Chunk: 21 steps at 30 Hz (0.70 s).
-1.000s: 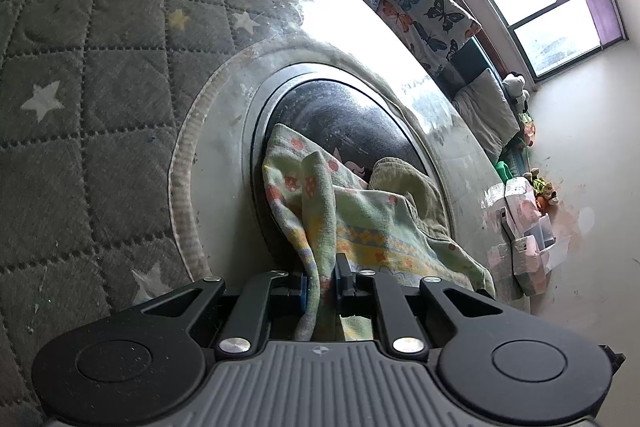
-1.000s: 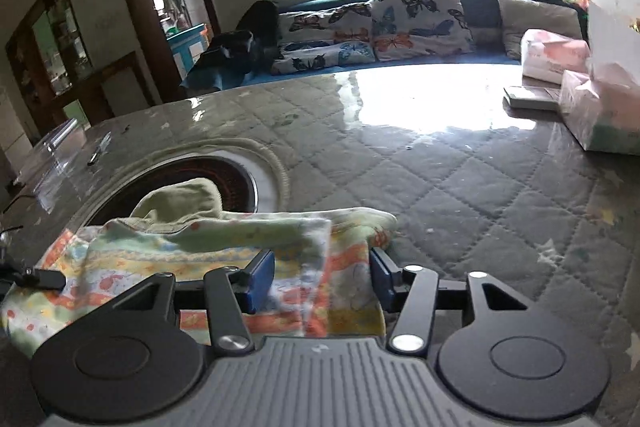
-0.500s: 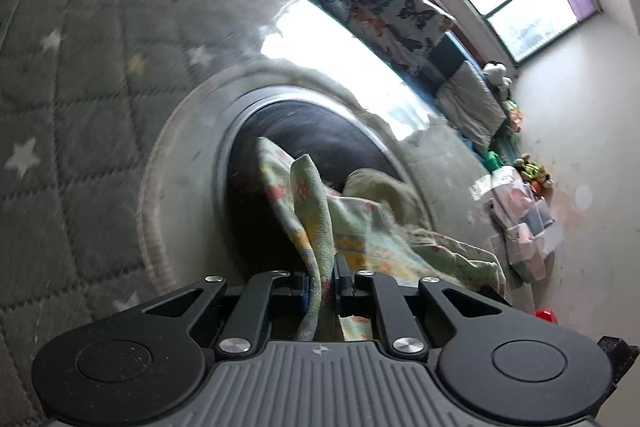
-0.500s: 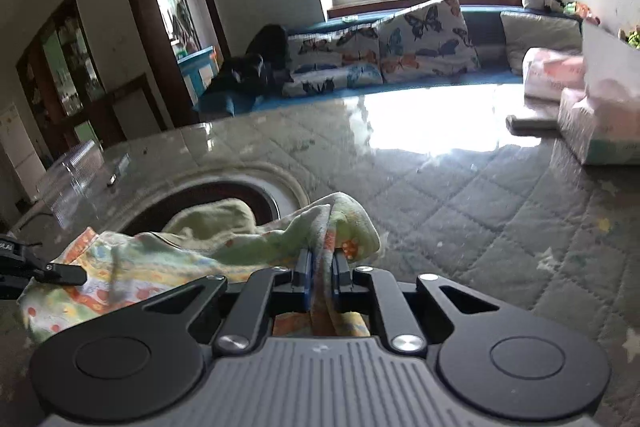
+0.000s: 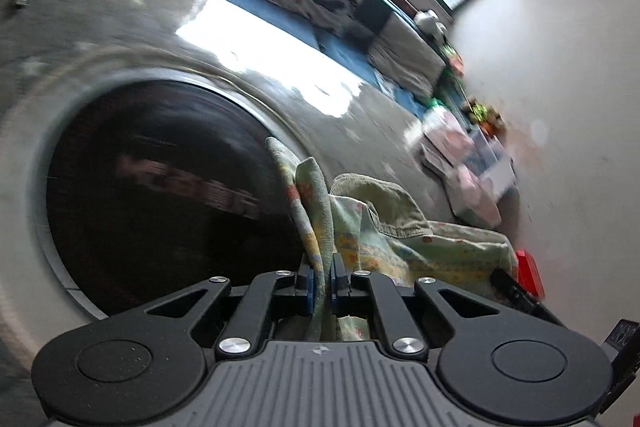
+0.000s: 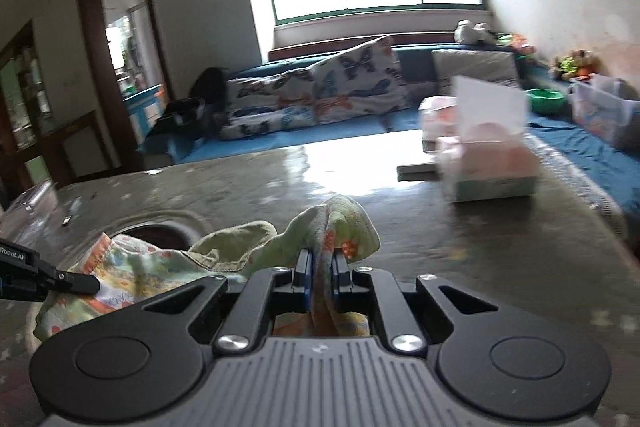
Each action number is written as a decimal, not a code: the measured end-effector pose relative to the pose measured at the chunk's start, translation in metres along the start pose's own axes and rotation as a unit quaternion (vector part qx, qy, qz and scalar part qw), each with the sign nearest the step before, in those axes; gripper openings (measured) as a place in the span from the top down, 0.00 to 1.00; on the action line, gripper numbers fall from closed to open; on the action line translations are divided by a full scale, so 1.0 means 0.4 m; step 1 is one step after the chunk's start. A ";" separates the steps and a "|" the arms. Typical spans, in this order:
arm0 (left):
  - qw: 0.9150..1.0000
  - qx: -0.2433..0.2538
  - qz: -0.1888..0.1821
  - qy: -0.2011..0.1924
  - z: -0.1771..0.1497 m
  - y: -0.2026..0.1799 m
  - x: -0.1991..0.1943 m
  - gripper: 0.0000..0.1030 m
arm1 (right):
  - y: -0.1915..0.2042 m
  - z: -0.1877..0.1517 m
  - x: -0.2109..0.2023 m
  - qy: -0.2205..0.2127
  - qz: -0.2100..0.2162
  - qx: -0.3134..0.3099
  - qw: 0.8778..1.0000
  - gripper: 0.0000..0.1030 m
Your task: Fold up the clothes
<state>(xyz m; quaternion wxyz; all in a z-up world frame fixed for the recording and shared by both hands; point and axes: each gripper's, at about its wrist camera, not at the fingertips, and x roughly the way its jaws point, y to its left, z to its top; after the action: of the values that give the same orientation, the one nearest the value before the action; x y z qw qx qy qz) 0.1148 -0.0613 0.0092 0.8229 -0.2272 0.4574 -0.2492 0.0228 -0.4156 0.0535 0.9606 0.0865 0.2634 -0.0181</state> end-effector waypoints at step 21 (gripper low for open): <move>0.995 0.063 0.009 0.074 -0.049 -0.140 0.185 0.85 | -0.270 -0.079 -0.013 0.034 -0.114 0.060 0.991 0.89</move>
<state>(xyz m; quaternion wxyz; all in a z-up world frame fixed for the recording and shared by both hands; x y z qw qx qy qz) 0.1205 -0.1531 -0.0137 0.8017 -0.1518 0.5023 -0.2862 -0.0061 -0.5163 0.0125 0.9359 0.1143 0.3021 -0.1405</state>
